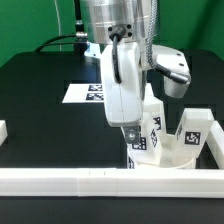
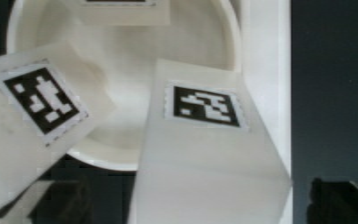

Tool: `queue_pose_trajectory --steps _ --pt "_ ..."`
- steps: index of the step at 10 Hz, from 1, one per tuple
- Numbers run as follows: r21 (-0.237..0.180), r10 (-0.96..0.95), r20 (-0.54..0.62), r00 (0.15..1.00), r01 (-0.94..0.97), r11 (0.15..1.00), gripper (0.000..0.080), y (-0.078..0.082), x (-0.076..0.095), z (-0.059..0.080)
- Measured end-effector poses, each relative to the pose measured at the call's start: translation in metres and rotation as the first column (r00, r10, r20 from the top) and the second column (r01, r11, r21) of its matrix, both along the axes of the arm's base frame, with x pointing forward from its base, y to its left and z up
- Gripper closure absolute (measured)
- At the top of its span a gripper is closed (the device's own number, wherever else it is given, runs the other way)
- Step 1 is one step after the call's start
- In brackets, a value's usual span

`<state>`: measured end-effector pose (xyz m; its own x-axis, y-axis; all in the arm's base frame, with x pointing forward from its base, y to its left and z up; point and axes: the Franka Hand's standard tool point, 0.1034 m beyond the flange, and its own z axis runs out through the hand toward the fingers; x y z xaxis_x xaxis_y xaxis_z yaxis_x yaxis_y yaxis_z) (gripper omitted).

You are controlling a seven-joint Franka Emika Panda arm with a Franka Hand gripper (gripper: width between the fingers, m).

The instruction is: Assemble stool

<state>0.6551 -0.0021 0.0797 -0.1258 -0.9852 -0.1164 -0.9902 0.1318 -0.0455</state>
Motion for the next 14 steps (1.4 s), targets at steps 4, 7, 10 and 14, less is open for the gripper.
queue_pose_trajectory --steps 4,7,10,14 --pt "0.003 0.106 0.043 0.993 -0.106 0.994 0.015 0.005 0.008 0.027" --pt "-0.007 0.159 0.063 0.985 -0.159 0.987 0.015 0.004 0.011 0.029" --pt "-0.074 0.538 0.038 0.842 -0.535 0.842 0.015 0.009 0.006 0.029" --pt "-0.122 0.87 0.045 0.491 -0.862 0.492 0.015 0.013 0.005 0.027"
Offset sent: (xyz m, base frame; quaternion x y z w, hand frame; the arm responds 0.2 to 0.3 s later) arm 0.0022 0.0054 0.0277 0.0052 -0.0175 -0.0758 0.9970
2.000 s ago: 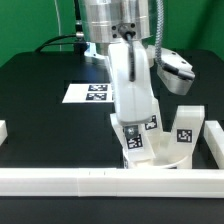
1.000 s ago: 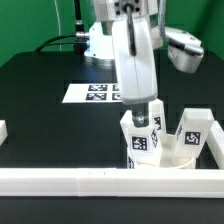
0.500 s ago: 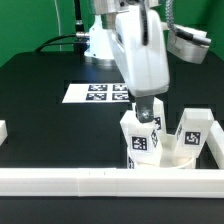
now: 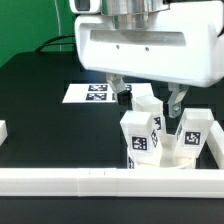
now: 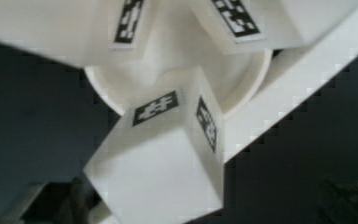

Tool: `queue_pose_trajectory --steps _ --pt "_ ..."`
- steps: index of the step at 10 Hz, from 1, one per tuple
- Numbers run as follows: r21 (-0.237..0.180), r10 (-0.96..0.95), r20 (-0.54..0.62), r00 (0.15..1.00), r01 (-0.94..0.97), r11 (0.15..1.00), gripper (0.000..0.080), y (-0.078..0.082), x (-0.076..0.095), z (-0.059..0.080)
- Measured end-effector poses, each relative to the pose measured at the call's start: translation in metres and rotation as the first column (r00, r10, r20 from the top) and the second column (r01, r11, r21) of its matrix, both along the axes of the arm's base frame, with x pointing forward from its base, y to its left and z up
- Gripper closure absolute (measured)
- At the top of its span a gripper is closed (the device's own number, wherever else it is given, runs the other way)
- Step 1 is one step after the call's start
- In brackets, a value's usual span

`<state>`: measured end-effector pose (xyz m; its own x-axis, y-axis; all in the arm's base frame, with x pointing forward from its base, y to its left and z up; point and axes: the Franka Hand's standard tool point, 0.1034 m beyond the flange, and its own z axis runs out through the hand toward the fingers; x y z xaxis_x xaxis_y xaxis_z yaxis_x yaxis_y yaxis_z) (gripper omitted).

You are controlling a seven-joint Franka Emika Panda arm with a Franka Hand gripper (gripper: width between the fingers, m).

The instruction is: Assemble stool

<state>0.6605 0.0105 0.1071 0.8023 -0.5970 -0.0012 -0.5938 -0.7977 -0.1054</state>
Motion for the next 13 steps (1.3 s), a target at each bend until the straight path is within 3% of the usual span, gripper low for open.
queue_pose_trajectory --steps 5,9,13 --pt "-0.033 0.345 0.023 0.938 -0.344 0.938 0.015 -0.0032 -0.0004 -0.0002" --pt "-0.079 0.735 0.023 0.678 -0.732 0.677 0.015 0.0029 -0.0027 -0.0048" --pt "-0.107 0.899 0.005 0.439 -0.893 0.437 0.015 -0.0033 -0.0034 -0.0064"
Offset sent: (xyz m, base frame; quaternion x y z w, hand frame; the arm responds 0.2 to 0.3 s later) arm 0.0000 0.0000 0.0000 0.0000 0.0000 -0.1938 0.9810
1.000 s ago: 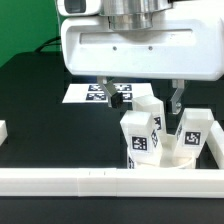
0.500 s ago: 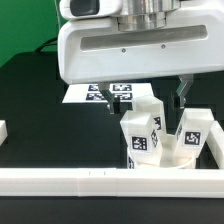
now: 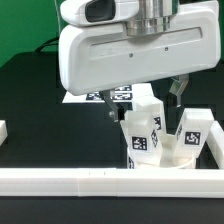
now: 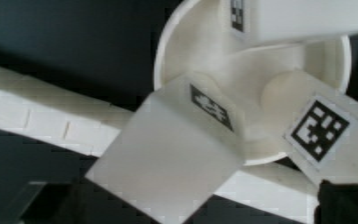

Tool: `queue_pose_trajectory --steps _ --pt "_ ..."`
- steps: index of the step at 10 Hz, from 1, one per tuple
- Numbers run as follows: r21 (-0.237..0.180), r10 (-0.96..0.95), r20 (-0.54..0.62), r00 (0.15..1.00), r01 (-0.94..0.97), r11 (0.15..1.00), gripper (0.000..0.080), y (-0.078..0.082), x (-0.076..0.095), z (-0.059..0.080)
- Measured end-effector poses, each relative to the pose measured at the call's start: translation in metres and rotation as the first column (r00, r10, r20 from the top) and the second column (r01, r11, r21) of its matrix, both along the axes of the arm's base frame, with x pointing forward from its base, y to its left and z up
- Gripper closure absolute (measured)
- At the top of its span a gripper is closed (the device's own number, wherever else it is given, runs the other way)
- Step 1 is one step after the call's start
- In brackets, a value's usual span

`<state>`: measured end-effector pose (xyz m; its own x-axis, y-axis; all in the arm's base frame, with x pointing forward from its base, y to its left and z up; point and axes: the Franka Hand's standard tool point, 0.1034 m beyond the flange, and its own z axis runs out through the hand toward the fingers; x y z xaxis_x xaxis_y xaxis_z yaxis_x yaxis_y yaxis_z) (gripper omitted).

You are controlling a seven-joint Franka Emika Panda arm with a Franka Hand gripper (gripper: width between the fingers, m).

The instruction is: Assemble stool

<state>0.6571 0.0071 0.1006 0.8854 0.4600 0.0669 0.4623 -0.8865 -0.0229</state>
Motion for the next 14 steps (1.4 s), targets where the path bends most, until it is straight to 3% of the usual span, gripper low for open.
queue_pose_trajectory --steps 6,11,13,14 --pt "-0.066 0.453 -0.032 0.891 -0.455 0.888 0.015 -0.006 -0.003 -0.012" --pt "-0.055 0.448 -0.041 0.893 -0.45 0.891 0.0159 0.003 -0.007 -0.021" --pt "-0.055 0.447 -0.041 0.893 -0.449 0.892 0.0462 0.003 -0.007 -0.021" --pt "-0.054 0.442 -0.041 0.896 -0.443 0.895 0.0462 0.002 -0.007 -0.021"
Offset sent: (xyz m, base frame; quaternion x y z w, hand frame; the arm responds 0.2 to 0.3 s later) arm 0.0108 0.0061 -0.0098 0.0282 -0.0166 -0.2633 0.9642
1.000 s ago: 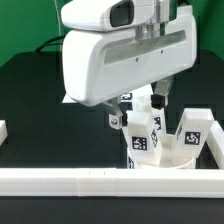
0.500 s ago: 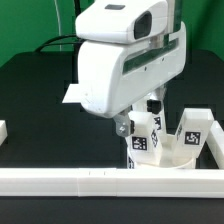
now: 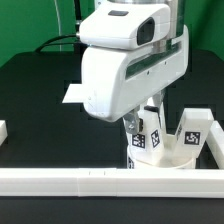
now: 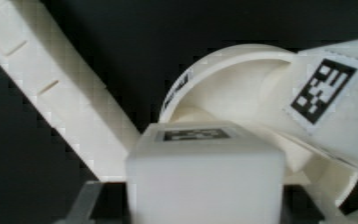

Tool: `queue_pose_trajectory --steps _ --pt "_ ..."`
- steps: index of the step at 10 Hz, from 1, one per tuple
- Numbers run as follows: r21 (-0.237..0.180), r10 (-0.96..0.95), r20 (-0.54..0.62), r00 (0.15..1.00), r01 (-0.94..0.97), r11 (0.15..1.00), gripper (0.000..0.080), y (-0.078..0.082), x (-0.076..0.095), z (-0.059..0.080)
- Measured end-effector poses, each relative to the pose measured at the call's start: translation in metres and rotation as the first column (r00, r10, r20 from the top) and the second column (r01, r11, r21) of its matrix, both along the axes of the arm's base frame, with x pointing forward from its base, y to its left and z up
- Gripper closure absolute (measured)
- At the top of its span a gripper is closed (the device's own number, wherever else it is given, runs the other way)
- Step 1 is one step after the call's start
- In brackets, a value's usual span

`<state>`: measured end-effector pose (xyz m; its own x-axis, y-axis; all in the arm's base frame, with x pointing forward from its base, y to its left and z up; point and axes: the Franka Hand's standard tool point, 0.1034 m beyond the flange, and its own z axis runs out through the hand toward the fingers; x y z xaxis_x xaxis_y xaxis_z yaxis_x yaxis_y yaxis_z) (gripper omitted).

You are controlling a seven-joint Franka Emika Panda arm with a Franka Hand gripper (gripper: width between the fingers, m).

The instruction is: Assemble stool

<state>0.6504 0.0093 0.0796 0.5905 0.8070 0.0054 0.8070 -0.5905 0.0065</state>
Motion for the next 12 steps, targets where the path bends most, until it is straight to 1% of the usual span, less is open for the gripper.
queue_pose_trajectory --steps 2,4,7,8,11,12 --pt "0.0 -0.028 0.0 1.0 0.028 1.0 0.0461 -0.0004 -0.0001 -0.0001" --pt "0.002 -0.178 -0.002 0.984 0.178 0.984 0.0461 -0.0002 -0.0004 -0.0003" --pt "0.004 -0.393 -0.003 0.919 0.393 0.919 0.046 -0.0002 -0.0008 -0.0007" --pt "0.004 -0.432 -0.003 0.902 0.432 0.902 0.0459 -0.0002 -0.0008 -0.0007" --pt "0.006 -0.624 -0.007 0.781 0.624 0.781 0.0459 -0.0003 -0.0011 -0.0009" --pt "0.007 -0.704 -0.008 0.71 0.704 0.71 0.0459 -0.0006 -0.0012 -0.001"
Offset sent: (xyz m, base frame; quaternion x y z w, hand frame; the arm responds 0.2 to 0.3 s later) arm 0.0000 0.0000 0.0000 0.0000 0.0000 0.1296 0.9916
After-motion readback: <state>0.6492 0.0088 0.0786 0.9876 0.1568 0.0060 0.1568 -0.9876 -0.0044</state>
